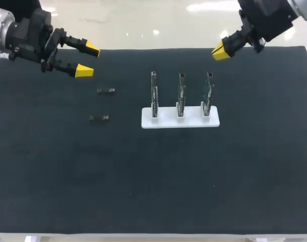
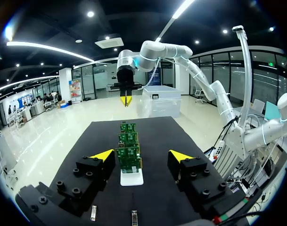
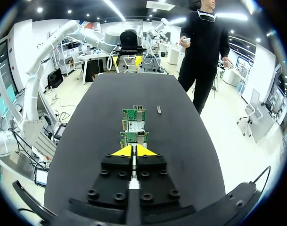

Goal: Pick up the optical module with the left hand, and insert it into the network port with the right hand.

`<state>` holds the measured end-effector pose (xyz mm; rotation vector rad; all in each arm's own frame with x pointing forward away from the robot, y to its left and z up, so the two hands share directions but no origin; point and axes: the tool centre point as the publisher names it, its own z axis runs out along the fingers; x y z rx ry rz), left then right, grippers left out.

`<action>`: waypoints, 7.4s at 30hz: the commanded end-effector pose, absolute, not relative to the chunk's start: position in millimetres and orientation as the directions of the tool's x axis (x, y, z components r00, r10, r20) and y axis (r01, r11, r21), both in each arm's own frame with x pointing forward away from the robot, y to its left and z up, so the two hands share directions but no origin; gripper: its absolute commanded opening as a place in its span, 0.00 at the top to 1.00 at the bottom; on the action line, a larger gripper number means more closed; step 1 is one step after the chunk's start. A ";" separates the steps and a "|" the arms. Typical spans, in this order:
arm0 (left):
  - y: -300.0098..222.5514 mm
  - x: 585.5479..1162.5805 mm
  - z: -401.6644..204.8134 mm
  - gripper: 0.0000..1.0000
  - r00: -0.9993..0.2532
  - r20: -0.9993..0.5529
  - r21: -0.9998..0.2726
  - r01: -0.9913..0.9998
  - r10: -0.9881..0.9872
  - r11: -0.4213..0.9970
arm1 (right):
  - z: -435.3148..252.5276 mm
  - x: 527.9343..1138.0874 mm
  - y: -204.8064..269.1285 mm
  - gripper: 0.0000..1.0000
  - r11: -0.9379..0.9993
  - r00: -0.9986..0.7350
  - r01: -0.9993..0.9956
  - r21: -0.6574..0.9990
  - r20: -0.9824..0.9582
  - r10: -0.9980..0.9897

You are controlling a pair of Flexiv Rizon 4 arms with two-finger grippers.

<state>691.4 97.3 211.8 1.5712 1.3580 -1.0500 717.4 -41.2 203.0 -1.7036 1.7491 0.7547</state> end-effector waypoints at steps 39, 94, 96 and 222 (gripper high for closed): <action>144.4 714.7 156.5 0.00 0.050 -0.599 0.032 0.999 0.799 -0.039 | 203.0 716.9 -41.2 0.00 0.026 -0.019 -1.000 0.002 -0.740 -0.673; 168.8 734.5 27.0 0.00 0.045 -0.124 0.046 0.998 0.991 -0.040 | 203.0 716.9 -41.2 0.00 0.026 -0.019 -1.000 0.002 -0.740 -0.673; 168.8 734.5 27.0 0.00 0.045 -0.124 0.046 0.998 0.991 -0.040 | 203.0 716.9 -41.2 0.00 0.026 -0.019 -1.000 0.002 -0.740 -0.673; 131.7 730.3 145.7 1.00 0.096 -0.871 0.029 0.989 0.482 -0.145 | 203.0 716.9 -41.2 0.00 0.026 -0.019 -1.000 0.002 -0.740 -0.673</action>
